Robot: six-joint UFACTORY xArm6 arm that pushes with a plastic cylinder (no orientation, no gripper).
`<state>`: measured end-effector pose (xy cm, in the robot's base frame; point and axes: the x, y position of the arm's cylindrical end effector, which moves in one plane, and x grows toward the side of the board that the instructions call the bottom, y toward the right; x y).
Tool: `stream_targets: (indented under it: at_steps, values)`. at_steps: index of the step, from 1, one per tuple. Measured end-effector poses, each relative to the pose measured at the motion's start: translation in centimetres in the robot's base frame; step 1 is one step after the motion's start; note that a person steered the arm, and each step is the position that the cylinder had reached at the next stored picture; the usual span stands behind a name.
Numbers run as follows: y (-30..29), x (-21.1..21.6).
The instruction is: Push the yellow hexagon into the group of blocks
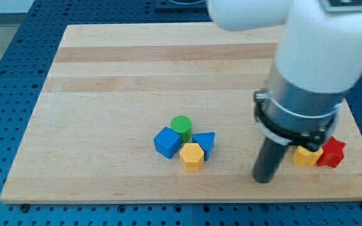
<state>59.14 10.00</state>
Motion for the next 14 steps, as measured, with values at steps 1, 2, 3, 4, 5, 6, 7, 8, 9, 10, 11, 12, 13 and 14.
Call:
stream_targets:
  at_steps: [1, 2, 3, 4, 5, 6, 7, 8, 9, 10, 11, 12, 13, 14]
  values:
    - [-3.8, 0.1]
    - [-7.8, 0.5]
    - [-10.7, 0.8]
    - [-12.6, 0.5]
    - [-14.3, -4.0]
    - [-14.3, -4.0]
    - [-11.8, -3.9]
    - [-9.1, -3.8]
    - [-8.6, -4.0]
    - [-8.7, -4.4]
    - [-11.6, -4.4]
    - [-13.0, -3.6]
    - [-13.0, 0.0]
    - [-13.0, 0.1]
